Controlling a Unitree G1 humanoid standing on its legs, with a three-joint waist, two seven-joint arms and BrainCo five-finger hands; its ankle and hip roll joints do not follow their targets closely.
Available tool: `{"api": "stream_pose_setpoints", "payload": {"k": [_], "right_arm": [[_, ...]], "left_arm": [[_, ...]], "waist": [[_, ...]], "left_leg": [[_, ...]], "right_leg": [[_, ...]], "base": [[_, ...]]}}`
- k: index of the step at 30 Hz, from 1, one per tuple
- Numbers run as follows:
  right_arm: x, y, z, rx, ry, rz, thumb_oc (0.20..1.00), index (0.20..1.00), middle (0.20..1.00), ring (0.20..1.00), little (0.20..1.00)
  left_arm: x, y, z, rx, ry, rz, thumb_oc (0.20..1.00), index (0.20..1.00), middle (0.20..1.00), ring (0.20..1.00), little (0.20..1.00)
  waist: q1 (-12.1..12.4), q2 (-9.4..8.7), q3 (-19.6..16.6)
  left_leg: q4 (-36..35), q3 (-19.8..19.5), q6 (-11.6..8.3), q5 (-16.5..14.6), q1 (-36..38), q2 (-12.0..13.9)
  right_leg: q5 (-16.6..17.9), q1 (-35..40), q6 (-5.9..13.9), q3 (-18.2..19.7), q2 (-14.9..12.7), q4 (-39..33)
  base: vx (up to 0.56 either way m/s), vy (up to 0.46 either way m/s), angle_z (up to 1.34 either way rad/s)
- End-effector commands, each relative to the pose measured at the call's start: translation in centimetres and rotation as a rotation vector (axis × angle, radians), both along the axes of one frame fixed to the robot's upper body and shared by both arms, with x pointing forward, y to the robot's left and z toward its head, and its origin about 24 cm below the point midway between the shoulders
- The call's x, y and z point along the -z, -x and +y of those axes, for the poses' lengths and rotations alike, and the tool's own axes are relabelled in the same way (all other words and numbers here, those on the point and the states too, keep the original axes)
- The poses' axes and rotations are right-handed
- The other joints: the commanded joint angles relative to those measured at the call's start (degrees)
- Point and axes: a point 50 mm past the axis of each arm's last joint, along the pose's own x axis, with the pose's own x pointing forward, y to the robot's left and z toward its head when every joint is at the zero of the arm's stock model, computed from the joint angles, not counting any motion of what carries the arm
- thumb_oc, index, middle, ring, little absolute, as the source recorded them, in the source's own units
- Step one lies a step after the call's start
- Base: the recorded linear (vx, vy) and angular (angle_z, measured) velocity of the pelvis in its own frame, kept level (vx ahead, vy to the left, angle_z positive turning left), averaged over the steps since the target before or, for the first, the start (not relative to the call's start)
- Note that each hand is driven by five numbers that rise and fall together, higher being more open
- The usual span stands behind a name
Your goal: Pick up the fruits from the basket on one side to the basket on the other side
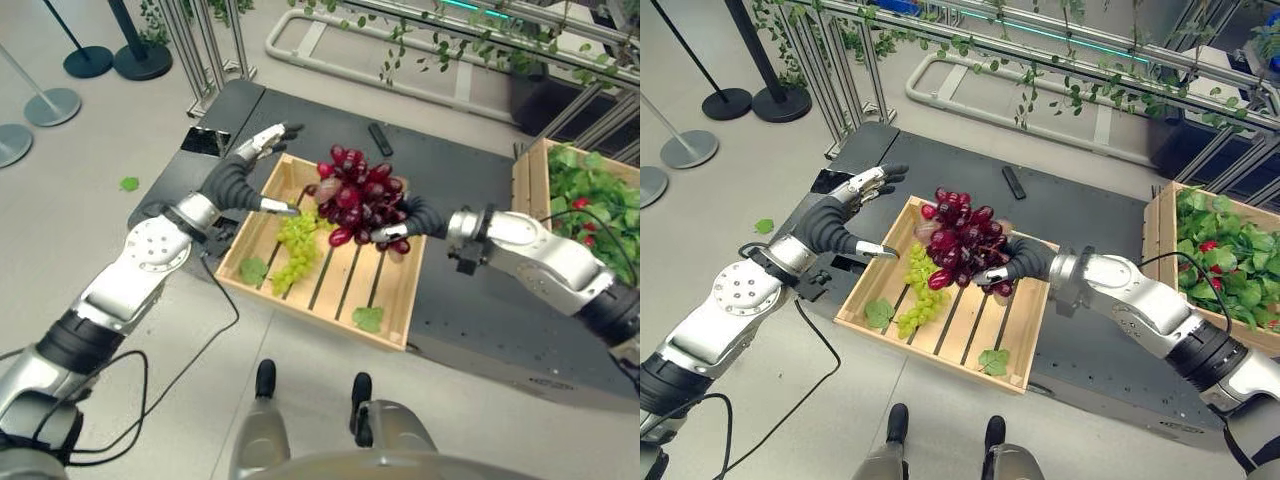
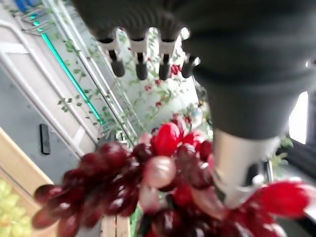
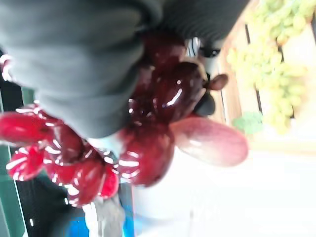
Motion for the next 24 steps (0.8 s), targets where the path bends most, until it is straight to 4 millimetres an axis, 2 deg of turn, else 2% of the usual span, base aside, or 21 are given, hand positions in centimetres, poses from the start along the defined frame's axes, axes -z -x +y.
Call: {"api": "stream_pose_setpoints", "payload": {"k": [1, 8, 16, 24], "right_arm": [[-3.0, 1.4, 3.7, -0.2, -0.069, -0.111, 0.2, 0.2, 0.2, 0.2, 0.2], [-2.4, 2.0, 5.0, -0.274, -0.05, -0.074, 0.2, 0.2, 0.2, 0.2, 0.2], [-2.9, 2.1, 5.2, -0.289, -0.047, -0.093, 0.2, 0.2, 0.2, 0.2, 0.2], [-3.0, 2.1, 5.3, -0.301, -0.039, -0.098, 0.2, 0.2, 0.2, 0.2, 0.2]], "left_arm": [[-1.5, 0.4, -0.7, 0.04, -0.022, -0.117, 1.0, 1.0, 1.0, 1.0, 1.0], [-1.6, 0.5, -1.6, 0.059, -0.173, -0.182, 1.0, 1.0, 1.0, 1.0, 1.0], [-1.8, 0.4, -2.3, 0.093, -0.308, -0.22, 1.0, 1.0, 1.0, 1.0, 1.0], [-1.8, 0.7, -1.8, 0.123, -0.432, -0.206, 1.0, 1.0, 1.0, 1.0, 1.0]], "waist": [[-1.1, -3.12, -3.3], [-0.9, -4.18, -3.2], [-0.7, -5.24, -3.2], [-0.8, -5.29, -3.7]], "left_leg": [[2.8, 0.9, 2.13, -7.8, 3.6, -1.8], [3.0, 0.8, 2.14, -7.9, 3.4, -1.7], [3.1, 0.4, 2.03, -7.9, 3.3, -1.6], [3.2, 0.6, 1.98, -8.0, 3.7, -1.6]], "right_leg": [[3.9, 0.5, 5.35, 0.5, -1.3, -4.0], [3.9, 0.6, 5.25, 0.5, -1.1, -4.2], [3.7, 0.7, 5.17, 0.1, -1.1, -3.8], [3.9, 1.0, 5.27, 0.5, -1.0, -4.0]], "base": [[0.0, 0.0, 0.0], [0.0, 0.0, 0.0], [0.0, 0.0, 0.0], [0.0, 0.0, 0.0]]}}
